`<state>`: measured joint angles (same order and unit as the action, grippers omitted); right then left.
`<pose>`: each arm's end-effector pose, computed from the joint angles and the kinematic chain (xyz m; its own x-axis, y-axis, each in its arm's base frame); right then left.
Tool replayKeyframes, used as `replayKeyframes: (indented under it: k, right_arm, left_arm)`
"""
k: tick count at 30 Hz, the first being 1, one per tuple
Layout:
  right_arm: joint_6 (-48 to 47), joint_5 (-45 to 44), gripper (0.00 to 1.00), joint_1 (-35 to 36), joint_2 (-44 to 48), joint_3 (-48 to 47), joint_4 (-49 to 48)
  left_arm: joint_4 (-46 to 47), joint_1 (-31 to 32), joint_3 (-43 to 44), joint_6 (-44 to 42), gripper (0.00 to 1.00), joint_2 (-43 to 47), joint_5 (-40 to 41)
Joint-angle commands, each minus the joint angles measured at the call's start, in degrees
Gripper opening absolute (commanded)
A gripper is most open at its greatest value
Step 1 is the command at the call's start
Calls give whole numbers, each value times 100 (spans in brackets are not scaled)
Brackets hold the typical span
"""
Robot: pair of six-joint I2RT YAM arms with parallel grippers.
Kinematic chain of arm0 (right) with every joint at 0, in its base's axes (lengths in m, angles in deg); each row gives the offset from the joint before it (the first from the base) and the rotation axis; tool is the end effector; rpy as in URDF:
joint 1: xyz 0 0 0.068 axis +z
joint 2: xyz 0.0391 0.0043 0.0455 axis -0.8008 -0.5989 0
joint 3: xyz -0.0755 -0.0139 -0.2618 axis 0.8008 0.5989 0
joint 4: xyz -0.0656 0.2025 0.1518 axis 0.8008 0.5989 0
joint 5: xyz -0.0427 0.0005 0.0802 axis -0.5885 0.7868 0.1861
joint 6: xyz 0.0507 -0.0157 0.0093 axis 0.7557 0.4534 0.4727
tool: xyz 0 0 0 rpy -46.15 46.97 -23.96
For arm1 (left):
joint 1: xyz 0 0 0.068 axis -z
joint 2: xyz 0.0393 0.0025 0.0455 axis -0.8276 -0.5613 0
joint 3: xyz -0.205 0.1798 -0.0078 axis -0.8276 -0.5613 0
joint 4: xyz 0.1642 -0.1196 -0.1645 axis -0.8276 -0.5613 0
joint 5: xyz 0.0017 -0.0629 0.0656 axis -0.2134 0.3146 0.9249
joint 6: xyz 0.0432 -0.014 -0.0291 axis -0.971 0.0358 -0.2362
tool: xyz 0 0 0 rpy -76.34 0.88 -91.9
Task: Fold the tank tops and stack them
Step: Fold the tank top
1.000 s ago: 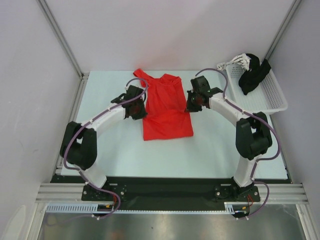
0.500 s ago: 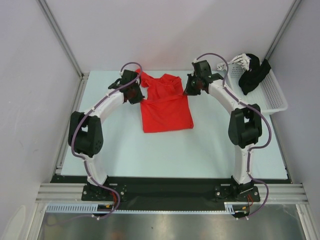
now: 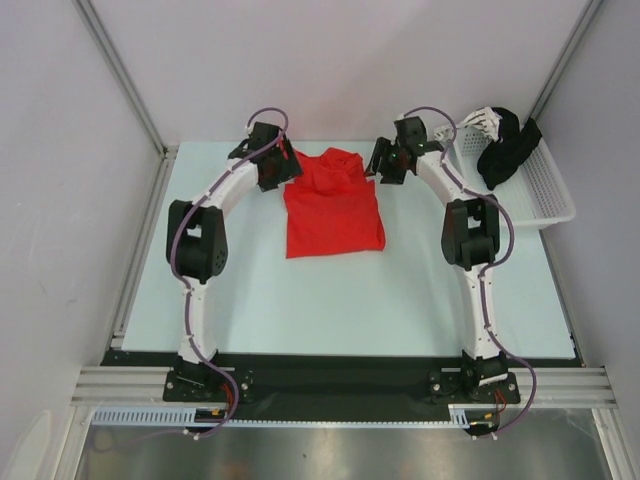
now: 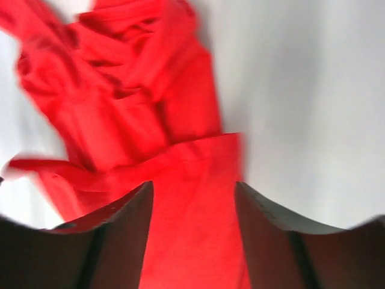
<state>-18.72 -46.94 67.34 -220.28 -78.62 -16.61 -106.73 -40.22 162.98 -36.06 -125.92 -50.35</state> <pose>0.5245 0.1411 0.2194 -0.8006 0.2230 -0.5562 -0.0702 0.8869 0.4566 0.4763 -0.1324 0.2351 -0.7258 -0.3951 -0.5631 -0.1993 0.9043 -0.3775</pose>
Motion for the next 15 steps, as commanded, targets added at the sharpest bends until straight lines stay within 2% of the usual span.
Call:
replayKeyframes:
  k: [1, 4, 5, 7, 8, 10, 11, 15]
  right_arm:
    - [105, 222, 64, -130, -2, 81, -233]
    - [-9, 231, 71, -173, 822, 1170, -794]
    - [-18, 283, 72, -200, 1086, 1992, -1179]
    - [-1, 467, 71, -296, 1761, 2735, -1698]
    - [8, 720, 70, -306, 1956, 3478, -1876]
    - [-1, 845, 69, -306, 2421, 4071, -2148]
    - [-18, 968, 69, -271, 2546, 4527, -2228]
    - [-150, 1144, 73, -227, 2925, 5321, -2378]
  left_arm:
    - [-225, -184, 560, -90, 85, -208, -1]
    - [-95, -184, 27, -239, 97, 395, 219]
    - [185, -184, -558, -283, 98, 599, 211]
    - [345, -175, -1150, -266, 97, 1177, 45]
    - [659, -166, -1840, -231, 96, 1381, -70]
    - [977, -79, -2564, -161, 94, 1944, -332]
    - [1274, -35, -3203, -100, 93, 2102, -395]
    - [1707, 290, -4254, -55, 92, 2665, -466]
